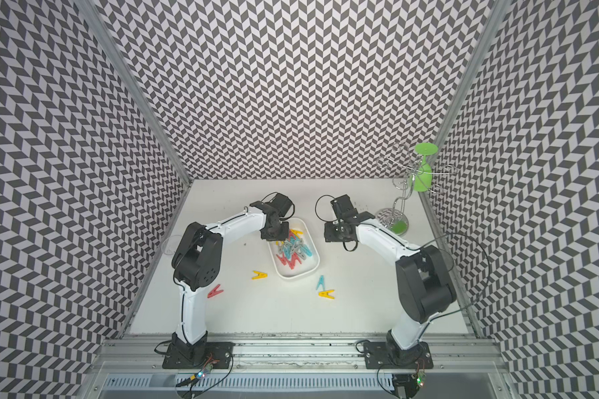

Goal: Put the clothespins into the storage box
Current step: Place the clothespin in the storage box.

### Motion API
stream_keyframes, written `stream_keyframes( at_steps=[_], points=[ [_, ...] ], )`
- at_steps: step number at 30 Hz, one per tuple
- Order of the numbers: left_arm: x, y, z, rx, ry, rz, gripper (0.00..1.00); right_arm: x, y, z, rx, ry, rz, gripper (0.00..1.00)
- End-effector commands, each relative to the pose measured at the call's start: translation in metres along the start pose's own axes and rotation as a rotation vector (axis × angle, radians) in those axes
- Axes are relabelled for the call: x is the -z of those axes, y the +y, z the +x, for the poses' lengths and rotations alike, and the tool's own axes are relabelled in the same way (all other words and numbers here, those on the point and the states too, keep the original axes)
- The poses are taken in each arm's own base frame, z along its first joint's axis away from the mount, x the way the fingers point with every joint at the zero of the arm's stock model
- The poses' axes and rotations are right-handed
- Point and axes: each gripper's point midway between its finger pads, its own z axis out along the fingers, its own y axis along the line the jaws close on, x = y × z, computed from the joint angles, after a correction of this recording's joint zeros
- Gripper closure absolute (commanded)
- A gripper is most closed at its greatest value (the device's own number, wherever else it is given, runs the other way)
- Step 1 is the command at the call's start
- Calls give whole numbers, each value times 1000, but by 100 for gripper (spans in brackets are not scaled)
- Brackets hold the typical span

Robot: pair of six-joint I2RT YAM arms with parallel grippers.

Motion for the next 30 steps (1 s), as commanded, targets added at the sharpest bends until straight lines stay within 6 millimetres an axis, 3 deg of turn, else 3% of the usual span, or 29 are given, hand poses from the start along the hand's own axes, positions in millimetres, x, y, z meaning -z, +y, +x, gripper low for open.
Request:
stream_keyframes(
  at_steps=[1,9,15,22,26,30],
  points=[
    [8,-1,-10,-2,-17,2,68,1,-1,-7,3,-12,6,50],
    [60,-10,-35,4,-100,62,63,4,0,-9,7,-21,3,50],
    [96,17,-27,47,-123,48,61,8,1,-10,11,-31,-1,50],
    [114,82,24,149,-83,-4,60,13,1,-11,11,-45,-5,50],
    [110,117,66,195,-23,-46,58,15,2,-12,14,-50,-10,50],
    [97,138,109,254,58,-44,56,17,3,-11,18,-49,-13,50]
  ],
)
